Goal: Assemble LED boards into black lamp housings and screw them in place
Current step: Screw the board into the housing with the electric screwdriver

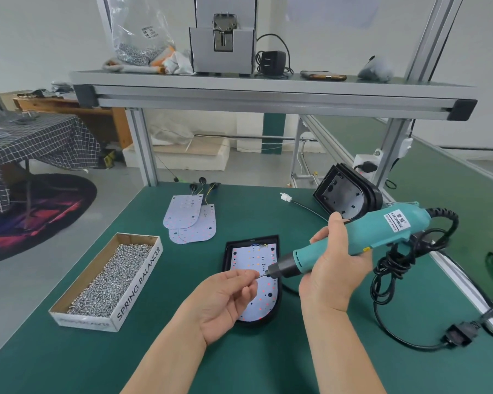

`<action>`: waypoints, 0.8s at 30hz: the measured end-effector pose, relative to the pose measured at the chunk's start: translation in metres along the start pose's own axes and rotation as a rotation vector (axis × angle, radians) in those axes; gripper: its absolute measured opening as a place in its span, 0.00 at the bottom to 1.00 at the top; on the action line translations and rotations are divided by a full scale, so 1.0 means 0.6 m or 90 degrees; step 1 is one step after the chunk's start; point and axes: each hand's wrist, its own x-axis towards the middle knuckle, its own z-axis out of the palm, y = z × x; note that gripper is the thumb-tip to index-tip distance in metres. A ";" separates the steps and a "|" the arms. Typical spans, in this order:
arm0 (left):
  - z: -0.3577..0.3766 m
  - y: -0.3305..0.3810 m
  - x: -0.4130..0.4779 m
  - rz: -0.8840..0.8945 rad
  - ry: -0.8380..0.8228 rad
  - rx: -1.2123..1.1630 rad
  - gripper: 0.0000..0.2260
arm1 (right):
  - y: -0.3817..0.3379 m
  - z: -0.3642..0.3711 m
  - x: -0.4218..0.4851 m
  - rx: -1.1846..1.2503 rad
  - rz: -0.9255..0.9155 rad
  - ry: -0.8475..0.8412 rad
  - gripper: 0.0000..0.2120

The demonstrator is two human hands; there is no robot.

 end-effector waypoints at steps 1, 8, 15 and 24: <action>-0.001 0.000 0.000 -0.004 -0.003 -0.004 0.04 | 0.000 0.000 0.000 -0.001 -0.002 -0.002 0.11; -0.006 -0.001 0.003 -0.009 -0.024 -0.033 0.06 | -0.005 -0.003 0.003 0.017 -0.001 -0.007 0.10; -0.001 -0.007 0.007 -0.009 -0.007 -0.041 0.04 | -0.008 0.002 0.002 0.023 -0.005 -0.017 0.10; 0.004 -0.014 0.005 -0.010 -0.022 -0.094 0.13 | -0.011 0.003 0.003 0.022 -0.006 -0.021 0.09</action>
